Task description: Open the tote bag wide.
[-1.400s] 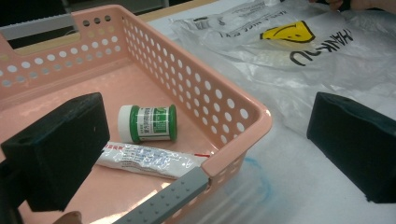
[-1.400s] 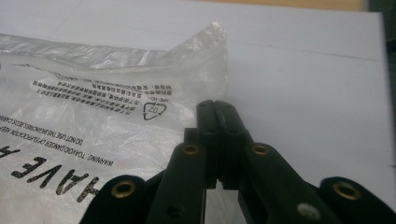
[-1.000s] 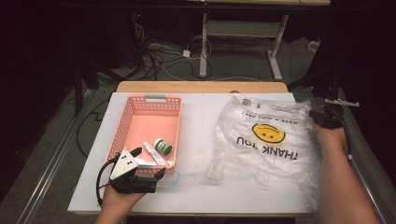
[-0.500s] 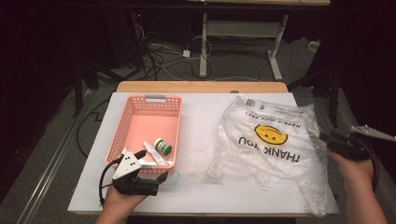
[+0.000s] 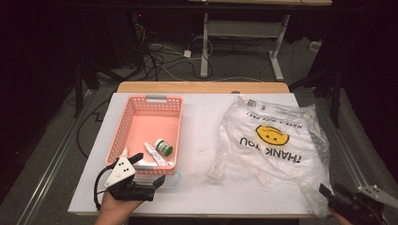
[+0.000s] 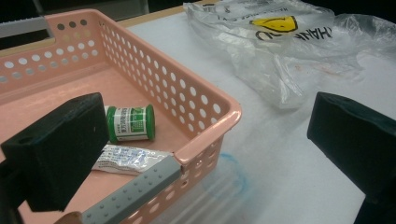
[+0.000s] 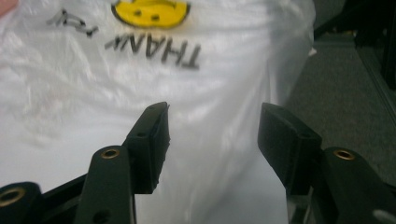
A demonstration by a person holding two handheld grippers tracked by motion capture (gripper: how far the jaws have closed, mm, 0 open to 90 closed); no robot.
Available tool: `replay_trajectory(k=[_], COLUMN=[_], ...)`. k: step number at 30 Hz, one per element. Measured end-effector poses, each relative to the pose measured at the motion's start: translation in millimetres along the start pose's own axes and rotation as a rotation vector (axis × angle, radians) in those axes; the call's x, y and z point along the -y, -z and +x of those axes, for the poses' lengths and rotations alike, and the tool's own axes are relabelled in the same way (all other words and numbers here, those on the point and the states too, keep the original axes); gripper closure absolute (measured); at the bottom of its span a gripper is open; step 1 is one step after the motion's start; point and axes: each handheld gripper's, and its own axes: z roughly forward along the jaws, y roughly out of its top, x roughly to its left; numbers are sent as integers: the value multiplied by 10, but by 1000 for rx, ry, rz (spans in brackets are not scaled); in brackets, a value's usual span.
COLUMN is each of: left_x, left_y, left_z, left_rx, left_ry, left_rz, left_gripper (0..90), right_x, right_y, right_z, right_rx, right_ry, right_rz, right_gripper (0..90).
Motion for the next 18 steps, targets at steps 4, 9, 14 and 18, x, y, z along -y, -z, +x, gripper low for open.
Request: replay_trajectory(k=[4,9,14,18], left_x=[-6,-14,-27,-32], left_y=[-40,-63,-68,-68], left_z=[-3,-21,-22,-18], left_rx=[-1,7,11,14], left_ry=[-5,-18,-19,-20], left_rz=[8,13,4,3], left_gripper=[0,0,0,0], right_x=[172,236,266,257], right_y=[2,-41,-63,-51], right_z=[-22,-16,11,79], right_rx=[-34,-65,-62,-85], right_ry=[-20,-11,28,64], right_rz=[47,94,126,127], right_gripper=[500,644,863,895])
